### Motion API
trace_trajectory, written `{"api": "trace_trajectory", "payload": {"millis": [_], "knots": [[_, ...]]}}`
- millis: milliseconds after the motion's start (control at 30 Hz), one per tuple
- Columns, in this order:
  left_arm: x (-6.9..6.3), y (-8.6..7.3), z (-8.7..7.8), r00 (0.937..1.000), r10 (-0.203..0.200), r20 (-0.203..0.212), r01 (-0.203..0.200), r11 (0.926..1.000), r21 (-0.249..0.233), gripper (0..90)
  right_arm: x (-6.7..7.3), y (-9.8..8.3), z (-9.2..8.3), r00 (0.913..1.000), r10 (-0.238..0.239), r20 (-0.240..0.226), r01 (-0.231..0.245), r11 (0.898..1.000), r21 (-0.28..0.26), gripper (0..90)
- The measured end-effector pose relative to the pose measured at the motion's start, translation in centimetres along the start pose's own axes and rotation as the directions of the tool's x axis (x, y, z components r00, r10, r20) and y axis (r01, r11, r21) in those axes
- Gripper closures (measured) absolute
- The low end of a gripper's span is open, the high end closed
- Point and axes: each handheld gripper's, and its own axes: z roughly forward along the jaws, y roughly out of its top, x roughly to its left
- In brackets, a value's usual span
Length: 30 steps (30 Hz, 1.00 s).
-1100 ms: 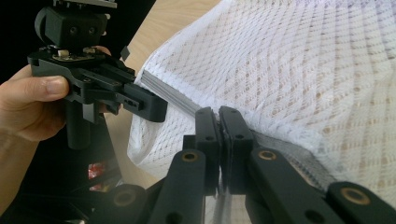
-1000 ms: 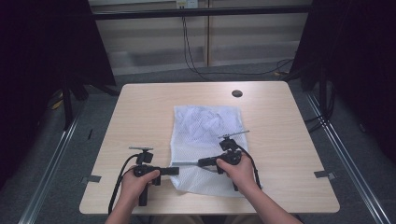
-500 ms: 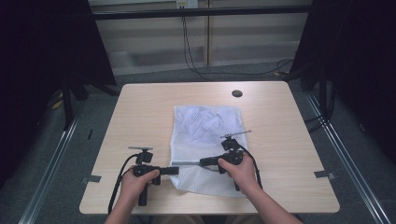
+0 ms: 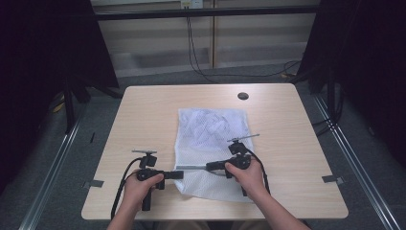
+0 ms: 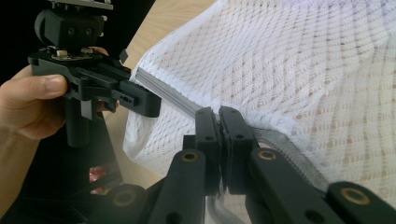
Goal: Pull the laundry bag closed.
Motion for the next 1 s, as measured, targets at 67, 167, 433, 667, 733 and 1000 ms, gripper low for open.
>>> {"api": "trace_trajectory", "payload": {"millis": [67,167,433,667,733,1000], "knots": [[0.0,-0.01,0.0,1.0,0.007,-0.006,-0.007,1.0,0.0,88.2,-0.04,-0.02,-0.06,1.0,-0.001,0.001,0.001,1.0,0.002,87.1],[-0.03,0.01,-0.03,1.0,0.006,-0.003,-0.006,1.0,0.0,88.2,-0.04,-0.03,-0.12,1.0,0.004,-0.001,-0.004,1.0,0.004,87.1],[0.22,0.04,-0.22,1.0,0.007,0.0,-0.007,1.0,0.001,88.2,-0.2,0.01,-0.35,1.0,0.009,-0.003,-0.009,1.0,-0.004,87.1],[0.07,0.06,-0.23,1.0,0.009,0.0,-0.009,1.0,-0.001,88.2,-0.31,0.0,-0.49,1.0,0.006,-0.001,-0.006,1.0,-0.006,87.1],[0.06,0.04,-0.2,1.0,0.005,-0.001,-0.005,1.0,-0.003,88.2,-0.33,-0.01,-0.5,1.0,0.005,-0.001,-0.005,1.0,-0.006,87.1],[0.1,0.05,-0.18,1.0,0.0,0.003,0.0,1.0,-0.001,88.1,-0.36,0.01,-0.53,1.0,0.008,-0.001,-0.008,1.0,-0.003,87.1]]}}
